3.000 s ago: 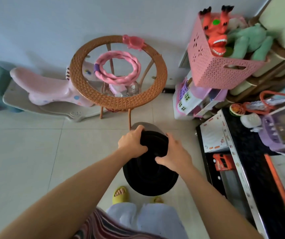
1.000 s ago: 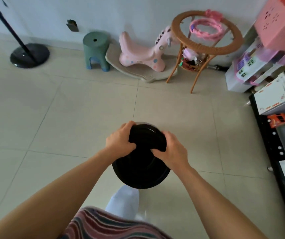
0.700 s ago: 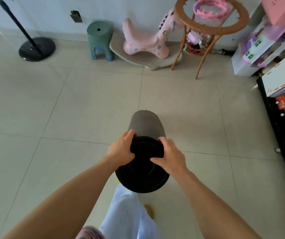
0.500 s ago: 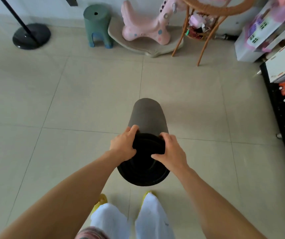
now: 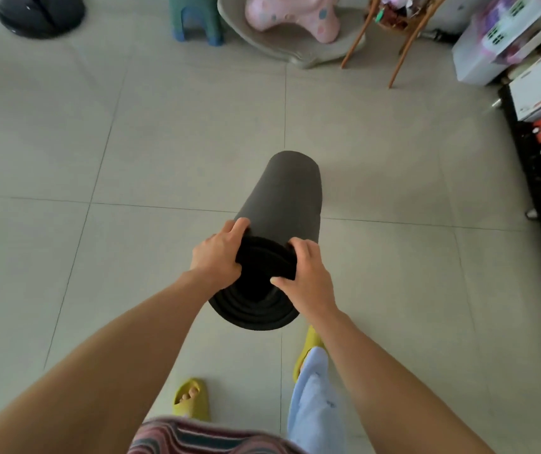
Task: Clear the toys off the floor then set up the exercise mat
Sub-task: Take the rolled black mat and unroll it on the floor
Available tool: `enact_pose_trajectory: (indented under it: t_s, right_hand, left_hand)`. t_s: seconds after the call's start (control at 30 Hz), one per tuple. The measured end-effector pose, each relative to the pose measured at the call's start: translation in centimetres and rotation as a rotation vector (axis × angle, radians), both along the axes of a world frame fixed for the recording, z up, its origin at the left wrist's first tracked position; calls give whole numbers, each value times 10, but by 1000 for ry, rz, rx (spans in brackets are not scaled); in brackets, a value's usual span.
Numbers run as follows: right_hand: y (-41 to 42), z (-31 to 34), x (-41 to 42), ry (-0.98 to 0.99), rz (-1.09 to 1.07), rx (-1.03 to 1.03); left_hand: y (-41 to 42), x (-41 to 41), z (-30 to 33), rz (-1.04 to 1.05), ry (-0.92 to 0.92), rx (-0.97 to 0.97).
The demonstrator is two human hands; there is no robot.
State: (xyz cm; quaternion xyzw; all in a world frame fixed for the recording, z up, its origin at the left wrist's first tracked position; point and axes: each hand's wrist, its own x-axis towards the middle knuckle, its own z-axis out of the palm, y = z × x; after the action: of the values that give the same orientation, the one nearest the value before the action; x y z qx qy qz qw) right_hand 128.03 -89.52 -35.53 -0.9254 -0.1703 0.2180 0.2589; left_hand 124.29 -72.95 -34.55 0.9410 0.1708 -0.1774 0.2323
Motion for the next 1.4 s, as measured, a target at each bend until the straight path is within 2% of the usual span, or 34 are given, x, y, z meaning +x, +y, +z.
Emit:
enact_pose_trajectory:
  t_s: [0.13, 0.3, 0.7, 1.03, 1.4]
  right_hand:
    - [34, -23, -60, -34, 63, -2]
    - [36, -46, -92, -42, 133, -77]
    - [-49, -127, -110, -14, 308, -154]
    - [-118, -233, -157, -109, 308, -115]
    - [-92, -392, -187, -246, 275, -67]
  left_hand:
    - [33, -65, -23, 64, 13, -20]
    - [32, -107, -50, 107, 64, -30]
    - [-52, -140, -123, 148, 113, 44]
    - [-125, -189, -226, 137, 108, 97]
    - [-95, -222, -386, 77, -81, 169]
